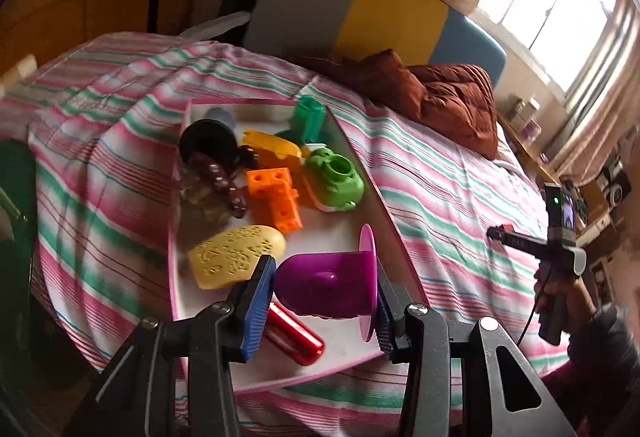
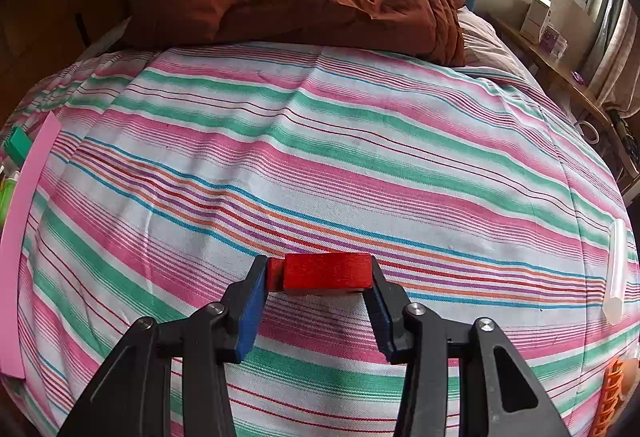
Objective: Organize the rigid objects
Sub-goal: 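Carry the magenta cup into the tray and open the left tool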
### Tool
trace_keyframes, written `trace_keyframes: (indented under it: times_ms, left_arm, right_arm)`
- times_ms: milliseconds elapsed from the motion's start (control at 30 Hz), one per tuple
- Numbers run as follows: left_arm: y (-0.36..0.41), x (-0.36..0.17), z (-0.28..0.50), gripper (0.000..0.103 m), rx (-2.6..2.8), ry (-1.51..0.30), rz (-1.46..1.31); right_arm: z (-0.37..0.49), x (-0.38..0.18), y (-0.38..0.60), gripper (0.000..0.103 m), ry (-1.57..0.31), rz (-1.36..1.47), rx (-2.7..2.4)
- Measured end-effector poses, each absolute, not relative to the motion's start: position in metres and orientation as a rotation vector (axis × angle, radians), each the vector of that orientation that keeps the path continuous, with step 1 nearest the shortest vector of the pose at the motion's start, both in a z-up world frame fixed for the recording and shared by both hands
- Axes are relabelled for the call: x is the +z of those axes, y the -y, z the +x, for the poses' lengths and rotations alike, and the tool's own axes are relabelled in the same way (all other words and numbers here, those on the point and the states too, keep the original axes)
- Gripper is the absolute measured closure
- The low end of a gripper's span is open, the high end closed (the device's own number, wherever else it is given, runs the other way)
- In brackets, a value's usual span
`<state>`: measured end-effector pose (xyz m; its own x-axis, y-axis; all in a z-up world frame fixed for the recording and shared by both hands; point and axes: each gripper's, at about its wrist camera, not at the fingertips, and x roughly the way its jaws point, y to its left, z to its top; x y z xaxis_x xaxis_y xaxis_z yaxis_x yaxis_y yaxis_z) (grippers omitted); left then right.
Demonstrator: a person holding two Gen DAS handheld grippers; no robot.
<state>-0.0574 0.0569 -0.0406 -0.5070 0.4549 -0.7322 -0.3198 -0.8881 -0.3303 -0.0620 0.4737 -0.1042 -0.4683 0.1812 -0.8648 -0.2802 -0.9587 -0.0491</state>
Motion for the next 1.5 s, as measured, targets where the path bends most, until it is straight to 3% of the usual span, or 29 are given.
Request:
trace_keyframes:
  times_ms: [700, 1133, 1500]
  left_arm:
    - [-0.130, -0.083, -0.126, 0.057, 2.302, 0.093, -1.347]
    - [-0.115, -0.055, -0.097, 0.033, 2.421, 0.011, -1.209]
    - [-0.081, -0.046, -0.056, 0.033, 2.515, -0.013, -1.203]
  right_arm:
    - [-0.063, -0.104, -0.471, 0.057, -0.110, -1.451, 2.471]
    - [-0.065, -0.104, -0.469, 0.057, -0.084, -1.446, 2.473]
    - [-0.064, -0.103, -0.465, 0.057, -0.067, -1.445, 2.479]
